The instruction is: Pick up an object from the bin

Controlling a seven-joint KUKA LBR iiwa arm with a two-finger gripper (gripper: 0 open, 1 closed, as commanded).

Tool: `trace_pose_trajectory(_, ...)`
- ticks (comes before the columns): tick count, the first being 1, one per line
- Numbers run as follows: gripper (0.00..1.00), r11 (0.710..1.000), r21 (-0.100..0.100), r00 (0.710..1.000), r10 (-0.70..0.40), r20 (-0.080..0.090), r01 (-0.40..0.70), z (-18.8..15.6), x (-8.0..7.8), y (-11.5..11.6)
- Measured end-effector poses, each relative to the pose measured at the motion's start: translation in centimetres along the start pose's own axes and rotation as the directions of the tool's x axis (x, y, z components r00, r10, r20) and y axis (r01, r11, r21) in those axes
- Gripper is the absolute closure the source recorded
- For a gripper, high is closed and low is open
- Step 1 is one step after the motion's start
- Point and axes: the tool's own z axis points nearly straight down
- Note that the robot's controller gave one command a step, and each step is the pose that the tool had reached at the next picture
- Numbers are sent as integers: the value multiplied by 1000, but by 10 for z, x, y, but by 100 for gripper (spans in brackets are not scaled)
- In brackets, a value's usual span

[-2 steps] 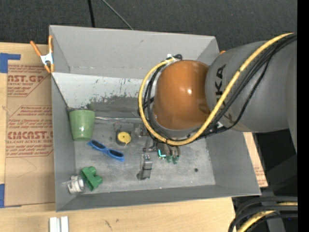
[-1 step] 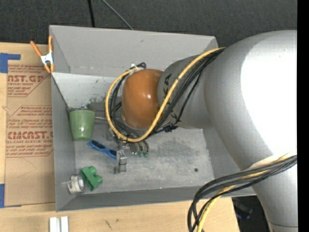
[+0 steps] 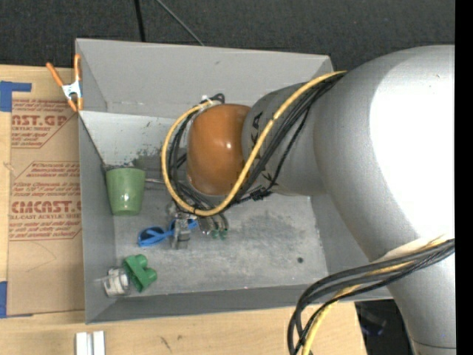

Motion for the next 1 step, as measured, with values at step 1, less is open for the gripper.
trace_pose_trajectory(1, 100, 1000, 0, 1000, -7, 9, 7, -158, -9, 14)
